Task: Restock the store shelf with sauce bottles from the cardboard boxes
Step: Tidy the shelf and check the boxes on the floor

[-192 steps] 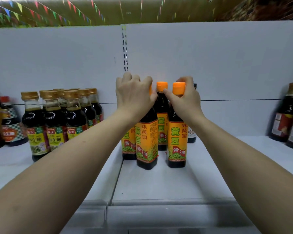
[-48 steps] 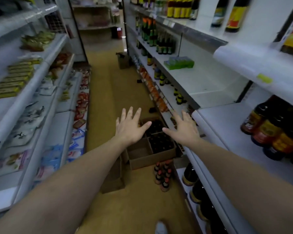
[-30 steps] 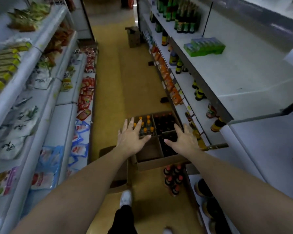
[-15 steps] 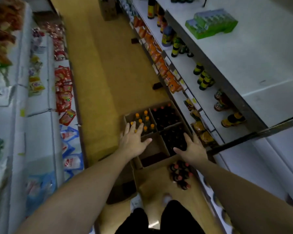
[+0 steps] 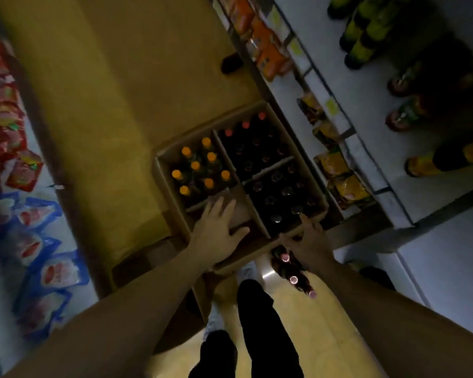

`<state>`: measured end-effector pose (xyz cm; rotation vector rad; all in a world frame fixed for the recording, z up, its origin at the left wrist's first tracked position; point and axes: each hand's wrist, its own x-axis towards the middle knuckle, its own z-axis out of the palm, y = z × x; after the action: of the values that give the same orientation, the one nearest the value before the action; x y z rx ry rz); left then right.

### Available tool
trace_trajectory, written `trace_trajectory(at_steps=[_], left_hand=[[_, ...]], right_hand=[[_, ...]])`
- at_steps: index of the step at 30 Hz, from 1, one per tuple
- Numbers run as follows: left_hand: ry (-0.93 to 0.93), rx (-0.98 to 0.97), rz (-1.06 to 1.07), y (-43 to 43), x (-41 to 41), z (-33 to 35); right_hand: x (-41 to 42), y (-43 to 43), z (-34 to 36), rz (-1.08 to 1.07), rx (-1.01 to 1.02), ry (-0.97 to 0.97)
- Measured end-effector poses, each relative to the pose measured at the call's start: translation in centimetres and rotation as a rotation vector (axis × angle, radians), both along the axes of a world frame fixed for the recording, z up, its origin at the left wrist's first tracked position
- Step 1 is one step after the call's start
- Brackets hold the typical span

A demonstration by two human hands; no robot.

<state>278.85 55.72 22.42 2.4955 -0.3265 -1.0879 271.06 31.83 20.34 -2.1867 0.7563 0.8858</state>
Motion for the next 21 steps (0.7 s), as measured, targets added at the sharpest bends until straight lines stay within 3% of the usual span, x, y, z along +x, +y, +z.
trace_trajectory(at_steps=[5,11,16,21], left_hand=[[-0.088,-0.087,-0.024,-3.3,1.5,-11.3],[-0.062,-0.114,-0.061,-8.4,4.7,-19.4],[-0.05,-0.079,-0.306,-11.2,6.6,-24.4],[-0.015,-0.06,-0.338,-12.5,7.9,-27.4]], right_hand=[[2.0,-1.0,-10.3,0.015,0.025,-0.023],[3.3,-2.1,-19.3,0.063,0.077,0.027],[3.8,-3.1,-24.4,0.084,0.129,0.063],[3.7,-3.2,-26.7,0.192,0.082,0.025]])
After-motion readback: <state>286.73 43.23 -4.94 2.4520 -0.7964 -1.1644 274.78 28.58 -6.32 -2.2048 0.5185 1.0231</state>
